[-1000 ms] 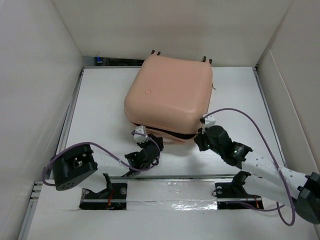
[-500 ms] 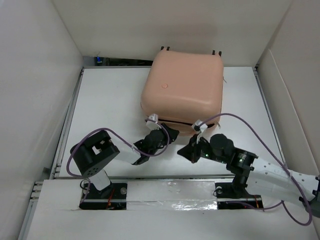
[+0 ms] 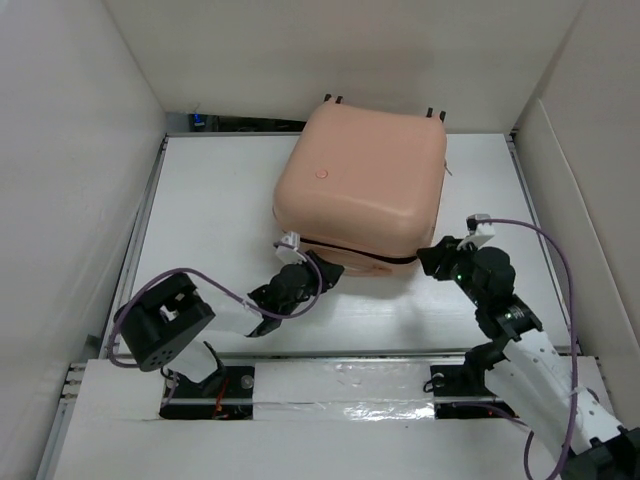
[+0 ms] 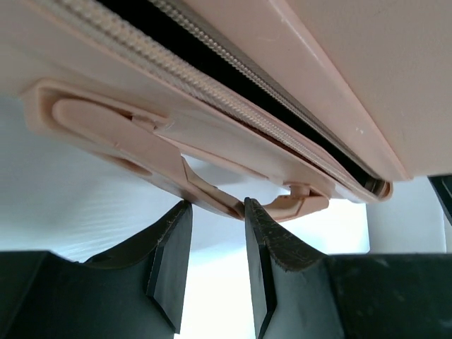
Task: Pack the luggage
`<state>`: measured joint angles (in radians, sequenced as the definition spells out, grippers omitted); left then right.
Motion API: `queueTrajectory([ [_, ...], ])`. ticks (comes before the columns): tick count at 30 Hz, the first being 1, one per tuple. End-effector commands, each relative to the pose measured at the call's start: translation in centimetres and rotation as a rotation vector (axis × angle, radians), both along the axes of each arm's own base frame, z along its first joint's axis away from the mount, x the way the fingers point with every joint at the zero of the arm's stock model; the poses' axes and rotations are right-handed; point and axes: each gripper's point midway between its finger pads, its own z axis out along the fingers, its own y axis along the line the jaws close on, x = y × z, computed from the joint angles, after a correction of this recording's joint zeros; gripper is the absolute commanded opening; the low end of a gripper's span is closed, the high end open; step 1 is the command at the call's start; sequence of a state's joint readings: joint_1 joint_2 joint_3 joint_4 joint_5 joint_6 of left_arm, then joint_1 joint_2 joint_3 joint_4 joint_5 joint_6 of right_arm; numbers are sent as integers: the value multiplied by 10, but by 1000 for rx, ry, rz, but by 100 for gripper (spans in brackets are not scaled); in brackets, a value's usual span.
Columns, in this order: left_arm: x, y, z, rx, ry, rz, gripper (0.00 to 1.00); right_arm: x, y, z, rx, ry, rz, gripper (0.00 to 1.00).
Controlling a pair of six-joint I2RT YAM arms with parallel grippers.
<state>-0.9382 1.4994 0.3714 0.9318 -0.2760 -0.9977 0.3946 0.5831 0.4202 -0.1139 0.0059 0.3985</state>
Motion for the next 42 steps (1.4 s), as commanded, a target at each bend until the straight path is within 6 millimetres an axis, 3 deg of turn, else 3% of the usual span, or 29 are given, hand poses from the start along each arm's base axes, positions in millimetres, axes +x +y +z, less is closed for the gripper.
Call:
queueTrajectory([
  [1,11,15,40,-56,-123,-8,0,3,8,8,11,-67,150,49],
  [6,12,40,39,-21,-134,20,0,8,15,-9,39,-13,233,53],
  [9,13,50,42,-13,-147,33,0,-5,33,-15,78,-12,347,50],
  [12,11,49,43,-5,-152,16,0,-19,44,-19,103,-16,395,51],
  [15,11,48,42,-6,-153,9,0,-19,45,-24,131,-35,370,53],
  [22,7,43,38,-12,-140,-18,0,-6,46,-27,89,-3,369,51],
  [26,7,36,33,27,-115,-57,0,3,41,-19,83,-29,325,43],
  [27,5,34,27,53,-90,-76,7,5,40,-16,82,-37,313,37],
  [28,3,35,22,66,-73,-83,7,6,40,-14,83,-44,313,35],
  [29,3,35,21,71,-67,-85,29,7,40,-14,85,-43,311,34],
  [31,0,37,12,89,-35,-86,46,7,41,-14,82,-42,316,24],
  [32,-3,35,11,90,-25,-91,59,5,43,-16,83,-36,326,21],
  [33,-6,34,8,91,-13,-90,64,5,43,-15,84,-37,325,19],
  [35,-6,35,5,99,1,-84,72,4,44,-16,82,-37,322,8],
  [37,-8,25,8,87,-7,-107,73,-2,49,-20,66,-24,335,1],
  [42,6,6,23,29,-41,-111,74,-18,59,-21,38,-12,349,0],
])
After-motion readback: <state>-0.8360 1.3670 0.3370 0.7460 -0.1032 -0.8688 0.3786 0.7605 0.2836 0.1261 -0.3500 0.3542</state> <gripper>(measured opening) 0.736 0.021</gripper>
